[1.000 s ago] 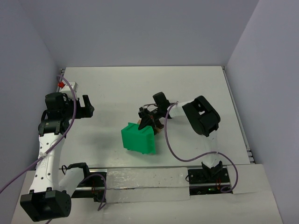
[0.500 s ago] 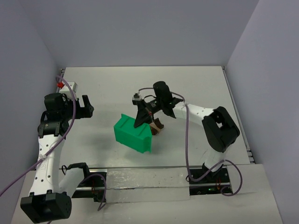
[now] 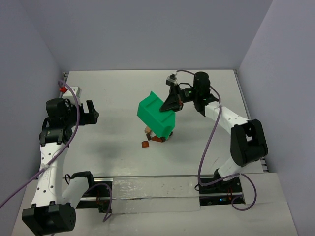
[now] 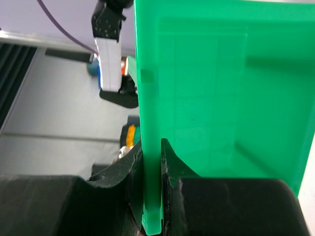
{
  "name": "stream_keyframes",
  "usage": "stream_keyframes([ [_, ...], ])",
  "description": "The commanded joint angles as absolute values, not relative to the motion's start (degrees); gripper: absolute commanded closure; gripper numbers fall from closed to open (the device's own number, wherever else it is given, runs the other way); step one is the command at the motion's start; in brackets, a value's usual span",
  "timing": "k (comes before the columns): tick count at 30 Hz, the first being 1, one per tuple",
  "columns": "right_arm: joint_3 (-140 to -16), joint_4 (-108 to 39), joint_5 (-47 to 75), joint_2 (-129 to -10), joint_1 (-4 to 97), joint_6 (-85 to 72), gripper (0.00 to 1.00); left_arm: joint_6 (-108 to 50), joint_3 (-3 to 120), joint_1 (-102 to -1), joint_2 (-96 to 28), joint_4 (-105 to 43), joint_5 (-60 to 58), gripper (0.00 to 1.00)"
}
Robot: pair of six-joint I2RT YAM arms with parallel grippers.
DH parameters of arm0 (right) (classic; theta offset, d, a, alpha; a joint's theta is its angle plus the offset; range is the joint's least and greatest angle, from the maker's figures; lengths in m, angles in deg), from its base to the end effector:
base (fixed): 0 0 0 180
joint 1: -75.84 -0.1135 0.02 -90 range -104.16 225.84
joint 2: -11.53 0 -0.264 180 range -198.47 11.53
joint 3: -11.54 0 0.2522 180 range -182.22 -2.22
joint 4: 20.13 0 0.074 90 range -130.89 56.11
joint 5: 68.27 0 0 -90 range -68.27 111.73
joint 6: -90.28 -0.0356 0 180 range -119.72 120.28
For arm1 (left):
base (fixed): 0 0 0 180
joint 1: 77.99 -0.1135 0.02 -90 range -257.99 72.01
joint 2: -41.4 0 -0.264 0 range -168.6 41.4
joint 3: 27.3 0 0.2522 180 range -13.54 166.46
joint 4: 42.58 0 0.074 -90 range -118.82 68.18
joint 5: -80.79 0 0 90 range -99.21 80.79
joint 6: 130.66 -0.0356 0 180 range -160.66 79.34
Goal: Build the wood block tower
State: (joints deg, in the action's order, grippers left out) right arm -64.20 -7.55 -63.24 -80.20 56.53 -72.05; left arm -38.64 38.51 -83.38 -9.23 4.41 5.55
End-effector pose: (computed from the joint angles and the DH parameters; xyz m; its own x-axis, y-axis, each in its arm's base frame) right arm 0.3161 0.1483 0.3033 -0.9388 -0.2404 -0.2465 -0.2402 -0.0560 0.9691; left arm 0.1881 0.0086 0.3265 -0.5288 -0.0841 -0.8445 0.1061 0.9807 -0.1642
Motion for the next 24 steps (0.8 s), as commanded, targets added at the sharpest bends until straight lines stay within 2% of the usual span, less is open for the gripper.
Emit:
stream_keyframes([
  [1,-68.10,-27.36,-60.00,-73.48,64.13,-56.22,1.00,-39.55,38.75,-83.91,-8.20,3.26,7.05,0.01],
  [3,-69.64,-36.50,-56.34,-72.58,69.08,-50.53,1.00,-39.60,38.75,-83.91,-8.14,3.26,7.31,0.01],
  [6,-76.23,-56.04,-47.34,-72.27,74.96,-33.27,1.00,-39.60,38.75,-84.05,-7.97,3.26,7.40,0.01],
  [8,-83.89,-72.55,-32.07,-72.78,75.41,-20.34,1.00,-39.61,38.77,-83.99,-7.97,3.27,7.49,0.01],
  [10,-88.74,-79.32,-22.18,-73.47,75.45,-14.69,1.00,-39.69,38.81,-84.14,-7.75,3.31,7.52,0.01],
  [16,-100.70,-90.95,5.34,-81.01,75.40,-2.86,1.00,-39.69,38.82,-84.23,-7.07,3.23,7.90,0.01],
  [20,-104.41,-90.58,18.81,-85.02,77.49,3.93,1.00,-39.78,38.84,-84.23,-6.41,3.08,7.93,0.01],
  [24,-108.55,-89.80,26.83,-90.99,80.17,6.89,1.00,-39.86,38.84,-84.31,-6.06,3.08,8.17,0.01],
])
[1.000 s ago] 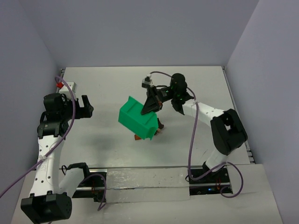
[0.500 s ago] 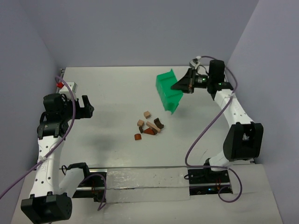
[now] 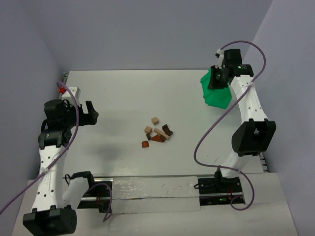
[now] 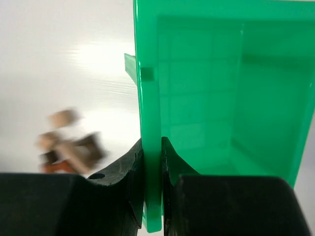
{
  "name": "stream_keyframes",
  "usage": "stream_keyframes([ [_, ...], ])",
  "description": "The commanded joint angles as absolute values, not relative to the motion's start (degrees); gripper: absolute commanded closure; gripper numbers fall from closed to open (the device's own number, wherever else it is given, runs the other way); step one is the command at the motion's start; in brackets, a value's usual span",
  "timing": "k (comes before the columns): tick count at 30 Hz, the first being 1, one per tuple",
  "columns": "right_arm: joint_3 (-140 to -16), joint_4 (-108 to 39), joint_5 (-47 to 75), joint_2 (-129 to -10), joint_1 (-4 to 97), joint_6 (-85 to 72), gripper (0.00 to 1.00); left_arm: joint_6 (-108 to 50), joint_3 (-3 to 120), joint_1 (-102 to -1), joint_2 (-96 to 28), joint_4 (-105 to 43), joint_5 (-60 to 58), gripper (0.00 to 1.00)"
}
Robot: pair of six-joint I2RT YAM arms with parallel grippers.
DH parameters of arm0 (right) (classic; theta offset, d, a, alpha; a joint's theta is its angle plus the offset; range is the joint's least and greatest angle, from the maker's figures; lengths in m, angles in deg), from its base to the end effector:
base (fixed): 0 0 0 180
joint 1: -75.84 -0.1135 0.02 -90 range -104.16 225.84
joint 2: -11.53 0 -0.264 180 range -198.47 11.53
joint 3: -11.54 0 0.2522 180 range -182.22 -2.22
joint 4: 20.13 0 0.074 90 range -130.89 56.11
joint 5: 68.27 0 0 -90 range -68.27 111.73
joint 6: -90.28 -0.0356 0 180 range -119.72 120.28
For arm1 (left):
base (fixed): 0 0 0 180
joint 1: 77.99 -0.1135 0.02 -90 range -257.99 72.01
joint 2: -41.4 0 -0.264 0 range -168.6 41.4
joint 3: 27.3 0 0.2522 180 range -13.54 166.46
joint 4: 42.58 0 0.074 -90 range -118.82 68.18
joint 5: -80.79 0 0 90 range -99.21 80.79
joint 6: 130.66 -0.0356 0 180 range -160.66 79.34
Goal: Build the wood block tower
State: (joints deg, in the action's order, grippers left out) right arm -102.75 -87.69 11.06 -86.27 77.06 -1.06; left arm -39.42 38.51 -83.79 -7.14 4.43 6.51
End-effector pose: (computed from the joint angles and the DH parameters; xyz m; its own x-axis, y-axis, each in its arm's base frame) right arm 0.3662 -0.0012 0.3619 -0.7798 0.0396 -0.6248 -0.0772 0.9843 0.1587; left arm 0.1801 0.0086 0.3325 -0.4964 -0.0714 -0.8652 0.1261 0.9801 -0.1532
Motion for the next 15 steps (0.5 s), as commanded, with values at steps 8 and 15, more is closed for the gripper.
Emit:
stream_keyframes([
  [8,-120.27,-89.50,28.21,-104.77,84.19,12.32,1.00,-39.87,38.78,-84.23,-5.59,3.11,8.17,0.01],
  [15,-130.11,-89.38,26.25,-114.63,85.27,14.74,1.00,-39.93,38.69,-84.32,-5.59,3.02,8.64,0.01],
])
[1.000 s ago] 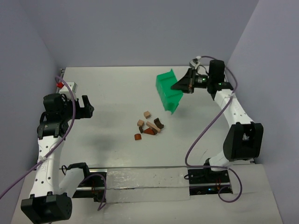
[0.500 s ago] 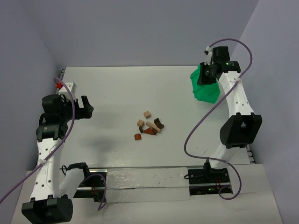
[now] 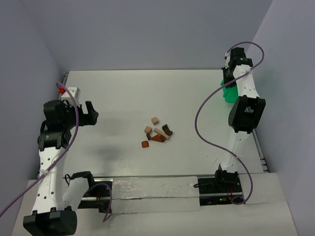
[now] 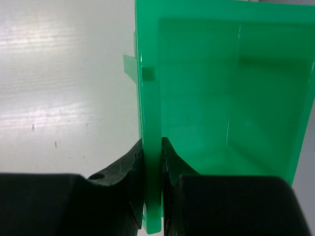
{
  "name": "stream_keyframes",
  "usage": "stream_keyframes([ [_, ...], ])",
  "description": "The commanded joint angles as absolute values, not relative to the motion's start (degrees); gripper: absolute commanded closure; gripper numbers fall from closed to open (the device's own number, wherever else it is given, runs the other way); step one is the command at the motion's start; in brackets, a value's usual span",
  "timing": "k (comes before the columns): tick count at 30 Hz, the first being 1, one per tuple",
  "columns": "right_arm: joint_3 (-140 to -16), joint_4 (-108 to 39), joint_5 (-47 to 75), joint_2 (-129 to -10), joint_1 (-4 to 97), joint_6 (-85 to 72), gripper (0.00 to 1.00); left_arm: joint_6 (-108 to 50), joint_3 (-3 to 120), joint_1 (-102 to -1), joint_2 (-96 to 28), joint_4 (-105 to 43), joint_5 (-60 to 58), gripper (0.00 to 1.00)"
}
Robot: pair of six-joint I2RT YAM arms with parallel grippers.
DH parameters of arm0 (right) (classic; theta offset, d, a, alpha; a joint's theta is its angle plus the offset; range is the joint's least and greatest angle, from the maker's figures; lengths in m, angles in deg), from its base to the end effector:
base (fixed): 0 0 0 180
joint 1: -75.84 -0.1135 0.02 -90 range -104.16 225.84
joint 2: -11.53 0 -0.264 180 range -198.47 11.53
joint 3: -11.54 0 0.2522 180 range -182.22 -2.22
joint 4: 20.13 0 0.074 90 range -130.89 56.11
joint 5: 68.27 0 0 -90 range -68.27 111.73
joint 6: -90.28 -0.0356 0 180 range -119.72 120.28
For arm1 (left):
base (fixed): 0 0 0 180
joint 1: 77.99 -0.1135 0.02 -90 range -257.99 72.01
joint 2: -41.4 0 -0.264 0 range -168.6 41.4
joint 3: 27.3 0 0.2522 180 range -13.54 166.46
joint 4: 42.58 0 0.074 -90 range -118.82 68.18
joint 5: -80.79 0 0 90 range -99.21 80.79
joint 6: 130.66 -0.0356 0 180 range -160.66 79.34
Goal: Build the wood block tower
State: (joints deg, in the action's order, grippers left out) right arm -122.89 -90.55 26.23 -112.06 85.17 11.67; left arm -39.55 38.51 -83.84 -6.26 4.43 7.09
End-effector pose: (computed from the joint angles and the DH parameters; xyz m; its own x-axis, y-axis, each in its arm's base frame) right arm 0.4625 -0.0788 0.2864 -0.8738 -0.0560 -0.4830 0.0288 0.9857 -0.1663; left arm 0.1767 0.0081 0.3350 -0.4829 -0.0682 -0.8730 0.1374 0.9787 -0.1524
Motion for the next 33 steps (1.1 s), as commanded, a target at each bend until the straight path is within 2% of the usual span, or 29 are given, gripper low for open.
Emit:
stream_keyframes([
  [1,-131.68,-89.29,26.04,-115.87,85.30,14.93,1.00,-40.01,38.67,-84.32,-5.62,3.06,8.78,0.01],
  [6,-141.25,-90.15,26.47,-123.45,85.23,14.44,1.00,-39.95,38.75,-84.32,-5.60,3.17,8.98,0.01],
  [33,-143.28,-84.43,32.71,-132.21,83.16,11.68,1.00,-40.01,38.61,-84.58,-5.42,3.11,9.86,0.01],
])
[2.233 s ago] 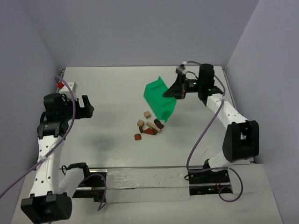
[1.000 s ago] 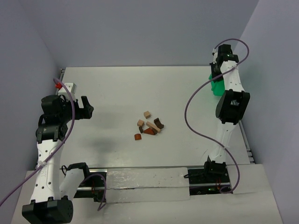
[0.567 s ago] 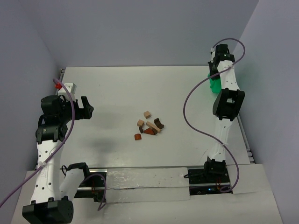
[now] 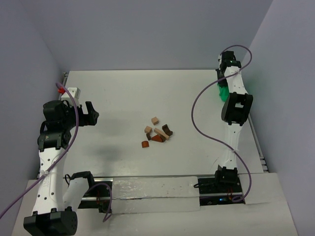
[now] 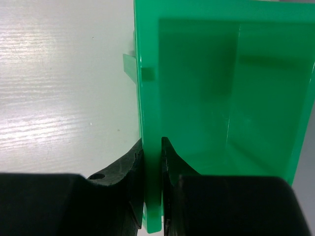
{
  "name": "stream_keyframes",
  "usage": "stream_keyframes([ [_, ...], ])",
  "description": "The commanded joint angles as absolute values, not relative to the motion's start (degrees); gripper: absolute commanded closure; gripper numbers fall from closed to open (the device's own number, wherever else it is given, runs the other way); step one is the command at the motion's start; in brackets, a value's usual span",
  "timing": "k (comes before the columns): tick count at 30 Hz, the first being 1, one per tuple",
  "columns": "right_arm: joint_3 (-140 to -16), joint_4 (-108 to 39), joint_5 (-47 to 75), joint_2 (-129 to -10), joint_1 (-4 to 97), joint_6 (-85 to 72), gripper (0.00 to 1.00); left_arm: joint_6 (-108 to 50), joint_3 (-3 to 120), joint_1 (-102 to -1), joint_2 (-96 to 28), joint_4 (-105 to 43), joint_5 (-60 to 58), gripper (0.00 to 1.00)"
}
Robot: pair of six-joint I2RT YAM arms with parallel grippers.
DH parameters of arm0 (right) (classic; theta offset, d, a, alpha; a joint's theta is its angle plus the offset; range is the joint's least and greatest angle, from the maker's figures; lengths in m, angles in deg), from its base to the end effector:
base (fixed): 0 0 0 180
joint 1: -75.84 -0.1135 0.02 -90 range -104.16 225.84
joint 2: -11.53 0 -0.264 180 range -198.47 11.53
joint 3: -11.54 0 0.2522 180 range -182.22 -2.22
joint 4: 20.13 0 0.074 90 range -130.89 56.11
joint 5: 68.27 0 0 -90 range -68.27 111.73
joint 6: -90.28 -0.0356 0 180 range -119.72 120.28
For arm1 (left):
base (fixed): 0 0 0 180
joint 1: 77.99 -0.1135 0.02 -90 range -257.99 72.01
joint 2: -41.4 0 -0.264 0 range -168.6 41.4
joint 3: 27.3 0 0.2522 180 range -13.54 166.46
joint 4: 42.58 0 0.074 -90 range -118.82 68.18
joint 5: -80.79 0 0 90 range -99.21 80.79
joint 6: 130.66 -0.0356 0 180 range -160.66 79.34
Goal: Build the wood block tower
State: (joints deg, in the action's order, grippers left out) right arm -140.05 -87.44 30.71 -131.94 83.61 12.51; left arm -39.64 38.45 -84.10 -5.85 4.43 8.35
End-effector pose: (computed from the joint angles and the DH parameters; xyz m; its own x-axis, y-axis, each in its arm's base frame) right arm 0.5320 -0.0782 0.2125 -0.8767 -0.0915 -0.4722 0.0277 0.9705 -0.2395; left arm 0.1750 0.0079 0.3359 -0.4774 -0.0682 -0.8760 0.1537 0.9751 -0.1596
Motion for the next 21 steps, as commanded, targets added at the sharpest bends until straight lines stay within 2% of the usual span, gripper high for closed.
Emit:
stream_keyframes([
  [1,-143.28,-84.43,32.95,-132.41,83.06,11.63,1.00,-39.96,38.66,-84.58,-5.52,3.16,9.86,0.01],
  [13,-142.84,-84.69,32.98,-132.61,83.05,11.71,0.86,-39.95,38.67,-84.58,-5.36,3.17,10.03,0.01],
  [21,-142.67,-84.87,33.25,-132.61,82.96,12.50,0.83,-40.04,38.67,-84.58,-5.62,3.17,10.12,0.01],
])
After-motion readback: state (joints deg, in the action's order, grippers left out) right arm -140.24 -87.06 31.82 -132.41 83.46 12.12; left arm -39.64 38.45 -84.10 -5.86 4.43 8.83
